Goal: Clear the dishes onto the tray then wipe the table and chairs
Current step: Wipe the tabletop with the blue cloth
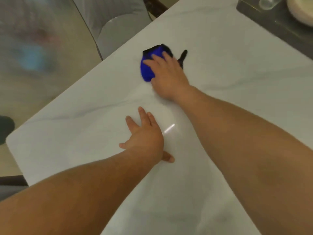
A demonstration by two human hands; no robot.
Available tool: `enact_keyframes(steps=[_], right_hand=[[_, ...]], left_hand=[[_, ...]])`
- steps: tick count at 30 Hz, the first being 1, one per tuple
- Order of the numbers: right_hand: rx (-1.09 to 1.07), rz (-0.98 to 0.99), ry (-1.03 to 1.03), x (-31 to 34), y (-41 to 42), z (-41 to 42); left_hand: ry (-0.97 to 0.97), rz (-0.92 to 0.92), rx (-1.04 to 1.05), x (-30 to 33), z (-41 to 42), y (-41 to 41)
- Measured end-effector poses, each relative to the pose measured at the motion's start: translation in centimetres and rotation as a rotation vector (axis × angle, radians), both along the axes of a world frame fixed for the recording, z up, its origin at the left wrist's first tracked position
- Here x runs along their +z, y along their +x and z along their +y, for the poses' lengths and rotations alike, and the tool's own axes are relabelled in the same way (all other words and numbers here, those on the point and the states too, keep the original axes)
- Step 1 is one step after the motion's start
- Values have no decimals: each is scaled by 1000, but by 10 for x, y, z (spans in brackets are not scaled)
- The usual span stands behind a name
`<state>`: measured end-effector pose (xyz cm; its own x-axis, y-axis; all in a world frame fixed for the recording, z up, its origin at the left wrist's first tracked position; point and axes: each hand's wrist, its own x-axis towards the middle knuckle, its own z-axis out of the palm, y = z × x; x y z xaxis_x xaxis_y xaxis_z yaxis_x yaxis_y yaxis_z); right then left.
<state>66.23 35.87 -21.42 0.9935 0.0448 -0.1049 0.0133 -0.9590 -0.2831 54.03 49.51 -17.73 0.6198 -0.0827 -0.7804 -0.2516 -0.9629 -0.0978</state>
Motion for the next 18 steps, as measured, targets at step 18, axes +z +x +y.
enact_keyframes(steps=[18], right_hand=[[-1080,145,-83,7,-170,-255]], left_hand=[[69,-142,-179,14,-8,1]])
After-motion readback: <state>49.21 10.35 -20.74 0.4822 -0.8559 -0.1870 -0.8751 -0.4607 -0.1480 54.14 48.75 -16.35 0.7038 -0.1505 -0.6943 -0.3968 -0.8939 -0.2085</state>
